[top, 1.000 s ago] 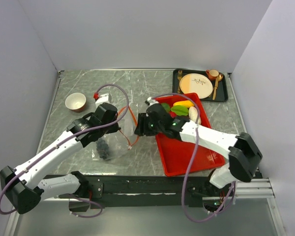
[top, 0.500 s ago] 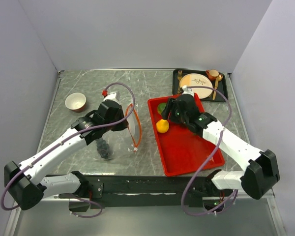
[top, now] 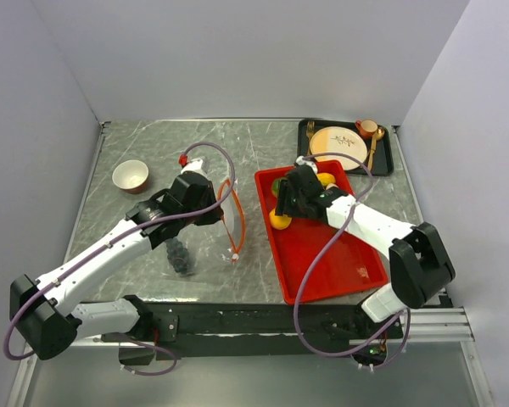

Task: Place the food in the zip-top bag and seal the zipper
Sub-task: Pick up the fake fruit from the bin, then place the fake fruit in the zipper food storage bag.

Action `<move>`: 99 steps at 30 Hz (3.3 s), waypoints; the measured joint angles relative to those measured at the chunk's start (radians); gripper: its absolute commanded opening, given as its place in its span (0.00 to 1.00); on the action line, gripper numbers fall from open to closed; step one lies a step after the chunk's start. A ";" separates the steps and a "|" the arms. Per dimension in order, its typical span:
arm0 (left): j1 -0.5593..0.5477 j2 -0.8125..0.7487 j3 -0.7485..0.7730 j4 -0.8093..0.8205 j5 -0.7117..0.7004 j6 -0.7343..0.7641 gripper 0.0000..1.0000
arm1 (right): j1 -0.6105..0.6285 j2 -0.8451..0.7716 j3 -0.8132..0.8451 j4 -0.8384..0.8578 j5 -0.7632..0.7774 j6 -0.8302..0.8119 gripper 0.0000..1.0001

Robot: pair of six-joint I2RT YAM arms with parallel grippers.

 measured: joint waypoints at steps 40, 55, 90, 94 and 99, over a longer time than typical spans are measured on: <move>-0.001 0.010 -0.011 0.002 -0.006 0.000 0.01 | -0.007 0.109 0.070 0.008 -0.024 -0.041 0.00; -0.001 0.008 -0.019 0.017 -0.006 0.000 0.01 | -0.007 -0.045 0.069 -0.053 -0.031 -0.048 0.00; -0.003 -0.028 -0.037 0.030 -0.001 0.000 0.01 | 0.188 -0.039 0.161 0.072 -0.349 0.071 0.02; -0.003 -0.057 -0.037 0.031 -0.001 0.000 0.01 | 0.194 -0.010 0.161 0.083 -0.360 0.081 0.03; -0.003 -0.084 -0.037 0.030 -0.002 0.000 0.01 | 0.196 0.001 0.169 0.095 -0.384 0.085 0.07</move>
